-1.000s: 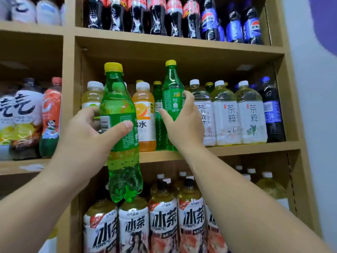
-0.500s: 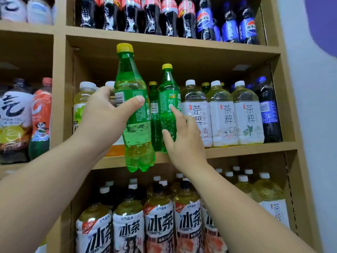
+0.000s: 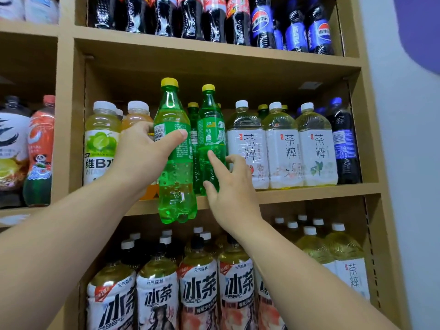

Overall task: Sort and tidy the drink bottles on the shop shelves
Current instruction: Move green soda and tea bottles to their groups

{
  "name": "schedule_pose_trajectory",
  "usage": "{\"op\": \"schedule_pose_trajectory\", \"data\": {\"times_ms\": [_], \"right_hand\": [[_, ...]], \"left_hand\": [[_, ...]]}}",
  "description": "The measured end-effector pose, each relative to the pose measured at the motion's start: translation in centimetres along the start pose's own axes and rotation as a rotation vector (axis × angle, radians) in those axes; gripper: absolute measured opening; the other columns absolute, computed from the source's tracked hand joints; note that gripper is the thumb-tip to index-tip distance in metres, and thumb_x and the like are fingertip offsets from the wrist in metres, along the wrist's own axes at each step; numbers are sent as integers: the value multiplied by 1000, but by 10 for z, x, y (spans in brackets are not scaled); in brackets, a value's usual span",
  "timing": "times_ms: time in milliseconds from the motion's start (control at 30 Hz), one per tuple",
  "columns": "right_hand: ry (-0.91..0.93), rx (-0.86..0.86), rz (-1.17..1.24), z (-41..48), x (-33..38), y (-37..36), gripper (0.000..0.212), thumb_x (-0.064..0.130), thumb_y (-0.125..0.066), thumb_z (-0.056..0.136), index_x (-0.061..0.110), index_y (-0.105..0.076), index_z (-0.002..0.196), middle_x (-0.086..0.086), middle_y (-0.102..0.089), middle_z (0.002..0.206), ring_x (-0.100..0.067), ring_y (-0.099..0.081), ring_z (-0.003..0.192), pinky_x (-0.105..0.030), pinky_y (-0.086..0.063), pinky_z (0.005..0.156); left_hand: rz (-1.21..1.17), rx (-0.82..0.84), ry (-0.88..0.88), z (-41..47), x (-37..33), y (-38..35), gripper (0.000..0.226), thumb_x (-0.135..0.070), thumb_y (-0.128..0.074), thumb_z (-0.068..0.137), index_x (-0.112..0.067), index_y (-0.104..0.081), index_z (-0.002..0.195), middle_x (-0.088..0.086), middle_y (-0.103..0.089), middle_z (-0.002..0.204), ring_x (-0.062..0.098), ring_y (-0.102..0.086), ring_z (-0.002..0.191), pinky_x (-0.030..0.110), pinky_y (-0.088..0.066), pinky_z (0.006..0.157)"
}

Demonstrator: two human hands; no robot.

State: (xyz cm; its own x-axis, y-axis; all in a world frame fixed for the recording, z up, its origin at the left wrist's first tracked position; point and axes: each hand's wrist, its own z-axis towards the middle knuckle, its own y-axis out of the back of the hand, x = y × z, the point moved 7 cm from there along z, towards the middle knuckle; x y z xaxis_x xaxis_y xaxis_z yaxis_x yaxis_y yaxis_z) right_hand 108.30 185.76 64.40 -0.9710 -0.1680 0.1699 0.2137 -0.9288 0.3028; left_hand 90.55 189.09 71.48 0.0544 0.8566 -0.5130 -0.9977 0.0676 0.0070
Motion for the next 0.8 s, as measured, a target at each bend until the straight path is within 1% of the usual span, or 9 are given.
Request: {"op": "schedule_pose_trajectory", "data": {"times_ms": [100,167,300,400,500,567,633,700,800], "right_hand": [[5,18,0,-1,-2,1,61,34,-54,103,33,-30,159,-1,-35,138,-18,-34,129,-35,-42,104],[26,14,50,0,-5,10,54,35,-54,104,28,-40,156,0,-41,131,-18,-39,125,-34,-42,102],[20,-191,79,29,-23,55,43,31,-61,99,18,-59,140,-1,-51,119,-21,-49,115,-35,-43,97],[-30,-241,-78,65,-41,82,57,46,-65,93,25,-54,144,-7,-51,133,-27,-45,125,-46,-40,105],[-65,-30,-296,88,-49,79,76,69,-55,90,42,-31,156,-12,-34,158,-33,-26,148,-54,-22,120],[-38,94,-373,94,-50,69,79,76,-47,90,48,-20,158,-13,-26,165,-34,-12,155,-58,-6,124],[-23,130,-379,97,-51,65,71,71,-43,95,48,-19,158,-11,-27,165,-32,-5,157,-61,3,123],[-21,115,-355,102,-54,69,60,60,-41,101,44,-25,156,-7,-33,162,-30,-6,157,-62,5,123],[-21,158,-402,109,-62,73,58,56,-38,103,45,-20,158,-9,-31,162,-33,-2,157,-64,10,121]], "left_hand": [[22,24,12,-3,2,-4,32,-39,-76,88,-17,-67,110,3,-74,89,11,-73,76,33,-60,59],[21,46,23,-4,5,-6,36,-41,-77,87,-18,-66,112,4,-75,93,18,-75,84,43,-63,70],[18,64,29,-3,5,-8,39,-44,-78,84,-19,-68,111,6,-76,94,22,-75,86,55,-62,75],[-19,58,50,0,6,-8,34,-39,-76,88,-15,-67,111,10,-75,97,23,-75,85,54,-62,77],[-20,54,56,1,6,-9,34,-40,-76,88,-15,-68,110,11,-75,96,26,-75,86,54,-62,77],[-30,54,64,0,9,-11,34,-40,-77,87,-16,-68,110,9,-75,94,26,-75,86,51,-63,75],[-40,65,78,-1,10,-13,34,-38,-77,87,-16,-68,111,7,-76,92,22,-75,83,46,-63,73],[-48,80,82,-2,10,-16,33,-38,-78,87,-18,-67,111,5,-76,94,20,-76,84,45,-63,73],[-53,103,74,-3,6,-20,30,-37,-78,87,-21,-66,109,3,-76,95,18,-76,85,42,-62,72]]}}
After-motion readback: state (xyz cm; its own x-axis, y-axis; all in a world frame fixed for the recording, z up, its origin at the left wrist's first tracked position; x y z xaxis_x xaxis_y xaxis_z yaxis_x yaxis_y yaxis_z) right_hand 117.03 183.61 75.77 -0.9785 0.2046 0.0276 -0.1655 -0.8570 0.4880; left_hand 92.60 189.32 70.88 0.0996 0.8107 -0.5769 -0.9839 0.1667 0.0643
